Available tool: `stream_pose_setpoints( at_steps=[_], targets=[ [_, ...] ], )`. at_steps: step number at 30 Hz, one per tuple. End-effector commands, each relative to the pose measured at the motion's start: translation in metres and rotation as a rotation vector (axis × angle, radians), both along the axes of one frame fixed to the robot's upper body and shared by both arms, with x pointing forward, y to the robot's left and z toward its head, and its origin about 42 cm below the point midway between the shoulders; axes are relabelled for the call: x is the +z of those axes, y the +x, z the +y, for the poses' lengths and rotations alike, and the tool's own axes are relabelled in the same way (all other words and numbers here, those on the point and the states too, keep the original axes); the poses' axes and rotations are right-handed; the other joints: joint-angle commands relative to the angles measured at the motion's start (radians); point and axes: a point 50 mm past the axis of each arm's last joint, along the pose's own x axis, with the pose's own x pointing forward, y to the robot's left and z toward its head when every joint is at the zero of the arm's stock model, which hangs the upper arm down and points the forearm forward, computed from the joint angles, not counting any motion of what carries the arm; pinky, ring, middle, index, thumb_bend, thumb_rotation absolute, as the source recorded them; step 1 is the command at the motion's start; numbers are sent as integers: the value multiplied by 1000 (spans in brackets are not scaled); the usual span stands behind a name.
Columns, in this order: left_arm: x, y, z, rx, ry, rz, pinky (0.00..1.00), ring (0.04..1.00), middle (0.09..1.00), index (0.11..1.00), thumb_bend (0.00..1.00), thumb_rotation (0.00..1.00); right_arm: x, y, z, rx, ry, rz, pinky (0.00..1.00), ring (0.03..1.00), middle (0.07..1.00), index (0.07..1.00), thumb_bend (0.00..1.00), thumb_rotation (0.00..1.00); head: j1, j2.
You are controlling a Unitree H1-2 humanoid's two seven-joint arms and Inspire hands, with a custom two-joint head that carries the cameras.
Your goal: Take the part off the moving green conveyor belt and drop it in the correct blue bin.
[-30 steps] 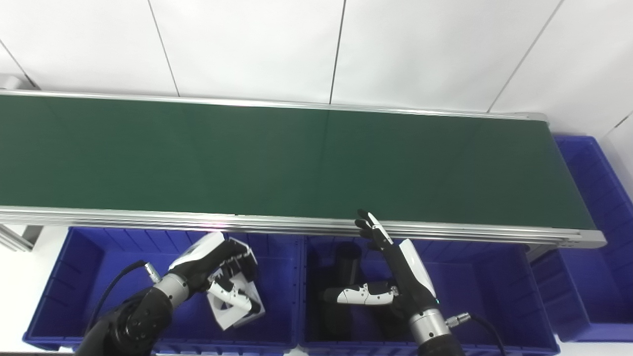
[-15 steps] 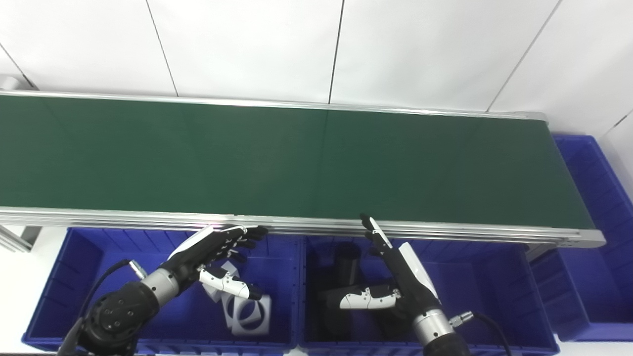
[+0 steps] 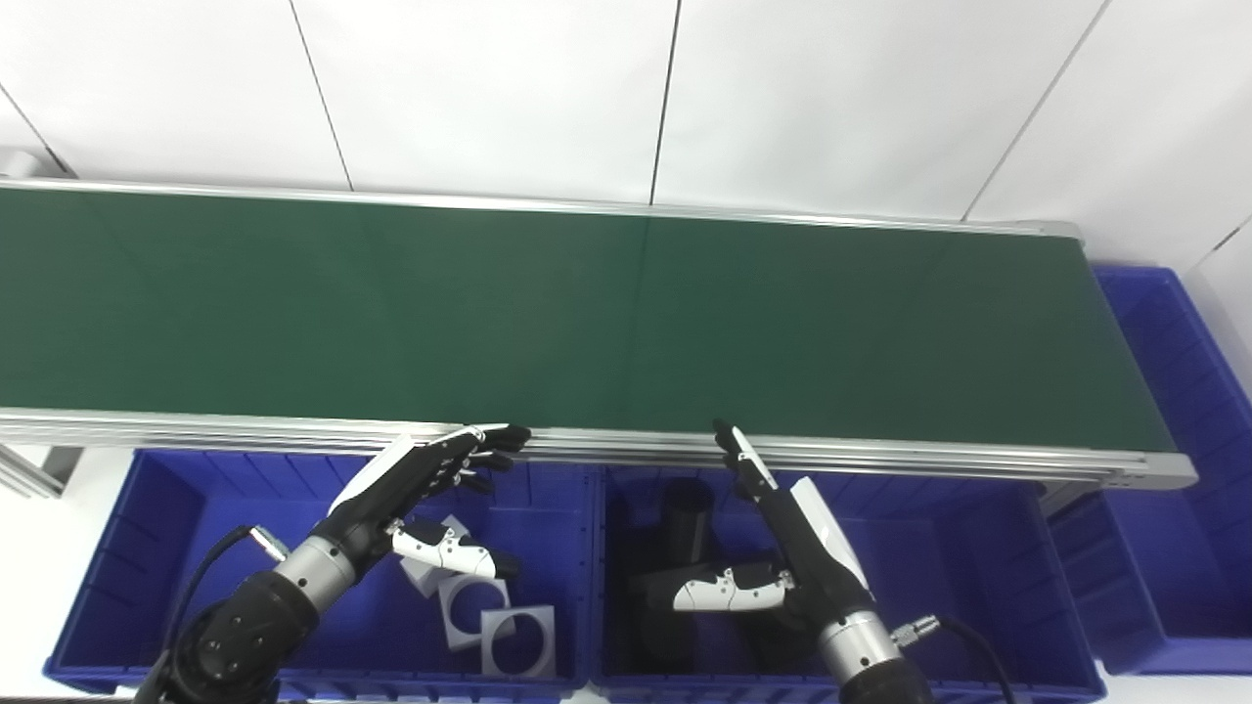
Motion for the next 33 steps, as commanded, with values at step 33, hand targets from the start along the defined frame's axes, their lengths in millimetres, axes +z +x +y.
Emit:
stream_pose_setpoints(
  at_steps=[33],
  targets=[
    [6,-15,4,101,-195,-158,858,941,972,978,944,259,7,2,-3,-17,123,-74,941,966,978,1000,949,222,6,-12]
  ],
)
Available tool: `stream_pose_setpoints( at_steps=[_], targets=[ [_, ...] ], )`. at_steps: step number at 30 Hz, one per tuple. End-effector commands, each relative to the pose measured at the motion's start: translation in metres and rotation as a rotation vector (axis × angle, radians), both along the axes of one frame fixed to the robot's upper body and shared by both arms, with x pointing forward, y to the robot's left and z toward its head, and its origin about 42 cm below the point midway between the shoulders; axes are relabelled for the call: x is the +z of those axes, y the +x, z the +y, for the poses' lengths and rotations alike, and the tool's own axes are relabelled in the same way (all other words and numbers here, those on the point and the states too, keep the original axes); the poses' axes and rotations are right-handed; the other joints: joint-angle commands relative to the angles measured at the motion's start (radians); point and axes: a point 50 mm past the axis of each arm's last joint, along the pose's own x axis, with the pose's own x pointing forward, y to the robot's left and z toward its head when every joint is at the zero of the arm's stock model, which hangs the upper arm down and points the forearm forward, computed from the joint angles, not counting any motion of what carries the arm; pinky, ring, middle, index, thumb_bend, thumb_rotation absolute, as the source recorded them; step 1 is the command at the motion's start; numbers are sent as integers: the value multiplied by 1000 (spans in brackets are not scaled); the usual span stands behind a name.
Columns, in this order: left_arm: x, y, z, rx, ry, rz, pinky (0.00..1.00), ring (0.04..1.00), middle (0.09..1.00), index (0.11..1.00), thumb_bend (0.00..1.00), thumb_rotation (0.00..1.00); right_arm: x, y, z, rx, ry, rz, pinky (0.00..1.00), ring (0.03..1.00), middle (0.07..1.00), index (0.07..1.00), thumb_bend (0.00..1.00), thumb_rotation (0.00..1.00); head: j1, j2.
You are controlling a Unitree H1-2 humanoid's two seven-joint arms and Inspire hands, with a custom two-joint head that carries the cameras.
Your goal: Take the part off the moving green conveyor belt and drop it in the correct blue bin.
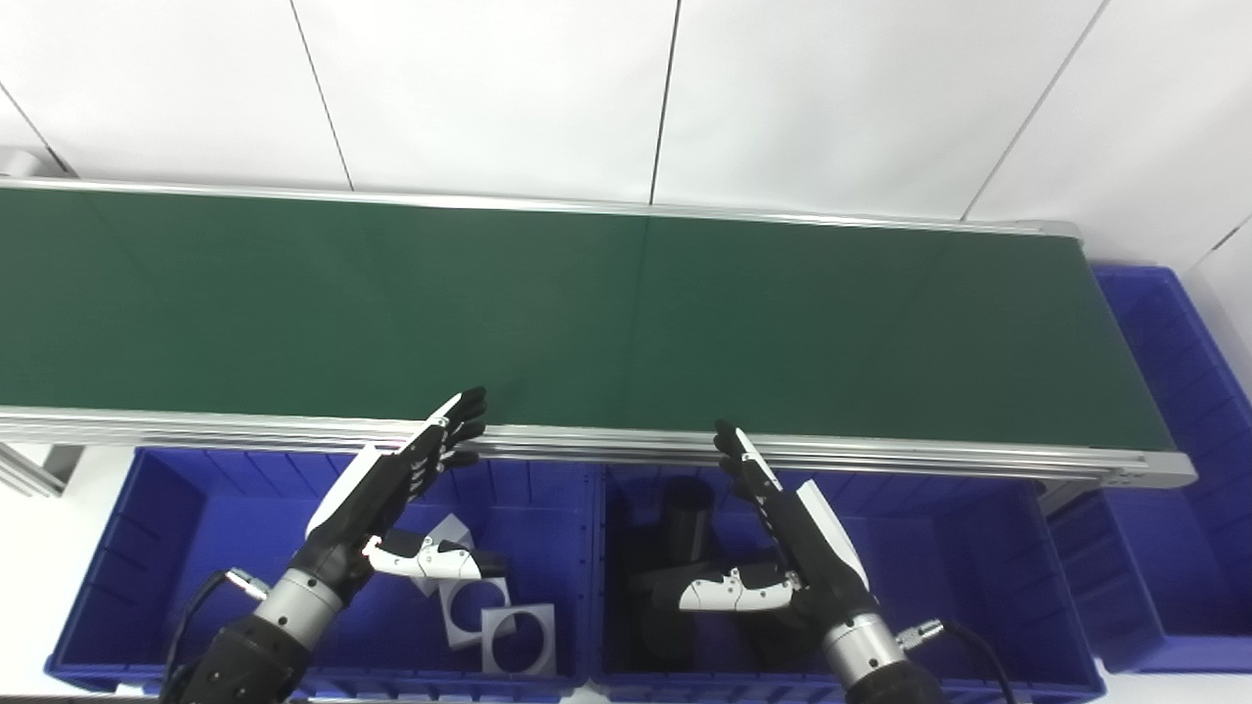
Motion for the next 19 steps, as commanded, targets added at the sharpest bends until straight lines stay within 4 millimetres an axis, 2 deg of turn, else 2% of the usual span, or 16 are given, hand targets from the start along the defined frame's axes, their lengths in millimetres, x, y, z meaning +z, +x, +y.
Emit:
stream_pose_setpoints(
  at_steps=[1,9,19],
  targets=[
    [12,9,0,-9,-30,-76,860,940,970,975,947,255,9,3,1,-6,35,-84,938,964,973,1000,956,224,2,0],
    [11,12,0,-15,-29,-70,858,940,969,974,957,253,9,2,1,-36,72,-122,913,944,957,1000,950,222,-1,2],
    [11,13,1,-17,-5,-80,861,945,967,972,956,250,7,4,2,-28,65,-103,942,957,955,1000,954,191,-5,1]
  ],
)
